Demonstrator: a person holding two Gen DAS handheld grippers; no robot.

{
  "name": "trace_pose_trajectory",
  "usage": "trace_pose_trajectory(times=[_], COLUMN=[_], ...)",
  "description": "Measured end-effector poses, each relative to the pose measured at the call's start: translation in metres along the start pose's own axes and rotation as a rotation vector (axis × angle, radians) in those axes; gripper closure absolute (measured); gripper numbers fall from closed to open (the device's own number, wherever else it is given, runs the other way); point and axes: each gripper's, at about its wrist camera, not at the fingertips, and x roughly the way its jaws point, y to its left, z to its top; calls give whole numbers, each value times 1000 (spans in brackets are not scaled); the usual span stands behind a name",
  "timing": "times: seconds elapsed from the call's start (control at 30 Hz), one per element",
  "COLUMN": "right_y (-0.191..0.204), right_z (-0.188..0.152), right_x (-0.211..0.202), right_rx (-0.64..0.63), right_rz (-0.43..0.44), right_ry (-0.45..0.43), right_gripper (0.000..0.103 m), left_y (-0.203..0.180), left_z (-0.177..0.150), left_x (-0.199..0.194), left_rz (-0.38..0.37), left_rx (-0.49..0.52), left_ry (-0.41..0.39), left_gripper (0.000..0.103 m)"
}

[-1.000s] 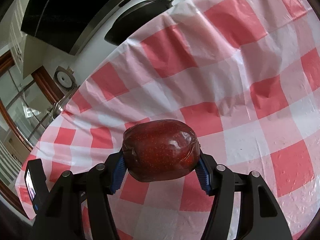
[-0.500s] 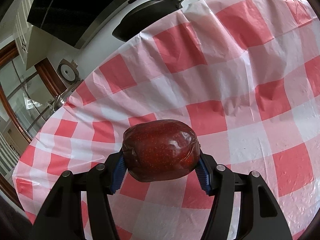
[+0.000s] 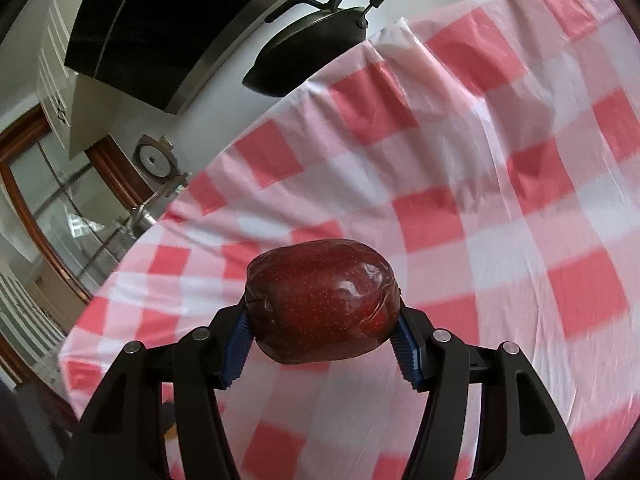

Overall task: Organize fruits
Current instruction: 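Carry the yellow melon and red apple into the white box and open both tools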

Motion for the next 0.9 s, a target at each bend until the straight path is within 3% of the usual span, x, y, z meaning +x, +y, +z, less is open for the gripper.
trace_pose_trajectory(times=[0.33, 0.53, 0.77, 0.9], right_y=[20, 31, 48, 61], right_z=[-57, -88, -120, -137], right_x=[-65, -109, -161, -182], right_rx=[-52, -105, -154, -217], right_rz=[21, 31, 61, 84], right_ry=[58, 66, 79, 97], right_gripper=[43, 43, 43, 43], left_y=[-1, 12, 47, 75], left_z=[-6, -27, -55, -65], left_x=[-6, -39, -98, -122], left_rz=[16, 16, -28, -64], left_rx=[15, 22, -11, -86], left_ry=[8, -18, -122, -112], left_gripper=[59, 59, 59, 59])
